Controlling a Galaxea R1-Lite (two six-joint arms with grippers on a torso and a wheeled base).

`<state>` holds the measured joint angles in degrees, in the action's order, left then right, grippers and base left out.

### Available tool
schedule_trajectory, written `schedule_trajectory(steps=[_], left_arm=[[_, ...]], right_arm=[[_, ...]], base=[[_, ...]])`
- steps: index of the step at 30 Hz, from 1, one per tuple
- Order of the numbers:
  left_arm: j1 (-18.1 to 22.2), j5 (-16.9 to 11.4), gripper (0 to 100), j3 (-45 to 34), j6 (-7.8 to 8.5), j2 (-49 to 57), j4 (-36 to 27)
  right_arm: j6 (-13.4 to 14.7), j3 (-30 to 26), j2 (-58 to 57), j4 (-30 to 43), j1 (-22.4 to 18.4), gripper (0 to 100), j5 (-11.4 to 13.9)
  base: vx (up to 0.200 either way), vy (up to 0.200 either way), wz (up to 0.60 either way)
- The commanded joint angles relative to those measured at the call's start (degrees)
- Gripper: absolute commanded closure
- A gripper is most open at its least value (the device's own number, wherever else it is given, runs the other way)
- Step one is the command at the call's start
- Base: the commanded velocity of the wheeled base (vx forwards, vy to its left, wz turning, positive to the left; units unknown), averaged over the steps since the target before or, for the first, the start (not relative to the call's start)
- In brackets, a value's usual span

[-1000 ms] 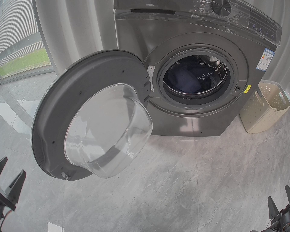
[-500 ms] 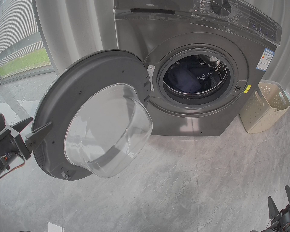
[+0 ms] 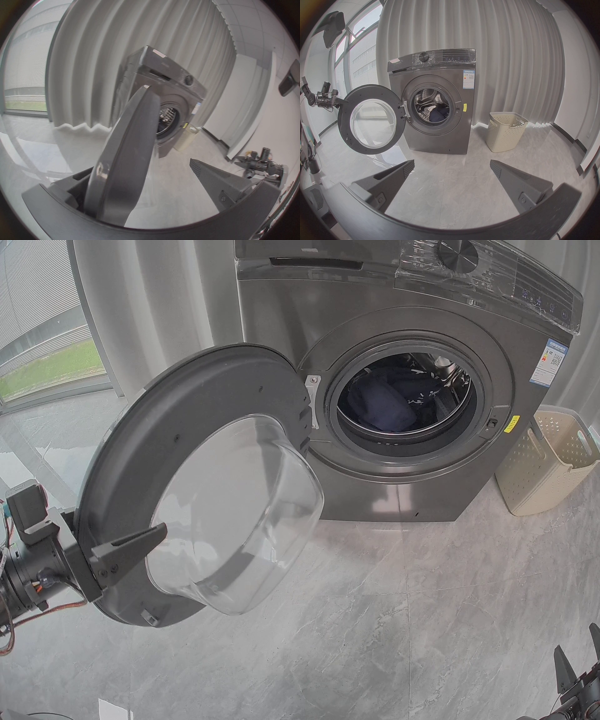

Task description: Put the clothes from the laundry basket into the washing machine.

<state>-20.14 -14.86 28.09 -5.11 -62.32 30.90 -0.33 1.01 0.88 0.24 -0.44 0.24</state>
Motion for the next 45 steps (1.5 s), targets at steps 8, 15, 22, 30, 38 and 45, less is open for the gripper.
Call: schedule_trajectory(steps=[8,15,22,30,38,45], left_arm=[[-7.2,1.6,0,-0.2,-1.92,3.7,-0.1],[7.4,0.8,0,1.4,-2.45,3.6,3.8],[16.2,-4.9,0,1.4,-6.49,3.4,7.5],[16.4,-9.7,0,-0.8,-9.31,4.6,8.1],[6.1,-12.9,0,-3.0,-9.48,6.7,7.3],[-3.5,-12.5,0,-4.2,-10.1,11.2,4.8]], right_arm=[[0.0,-1.0,-0.9,0.0,0.0,0,0.0],[0.0,-1.0,-0.9,0.0,0.0,0,0.0],[0.0,-1.0,-0.9,0.0,0.0,0,0.0],[-0.1,-1.0,-0.9,0.0,0.0,0,0.0],[-0.1,-1.0,-0.9,0.0,0.0,0,0.0],[-0.2,-1.0,-0.9,0.0,0.0,0,0.0]], base=[[0.0,0.0,0.0],[0.0,0.0,0.0],[0.0,0.0,0.0],[0.0,0.0,0.0],[0.0,0.0,0.0],[0.0,0.0,0.0]])
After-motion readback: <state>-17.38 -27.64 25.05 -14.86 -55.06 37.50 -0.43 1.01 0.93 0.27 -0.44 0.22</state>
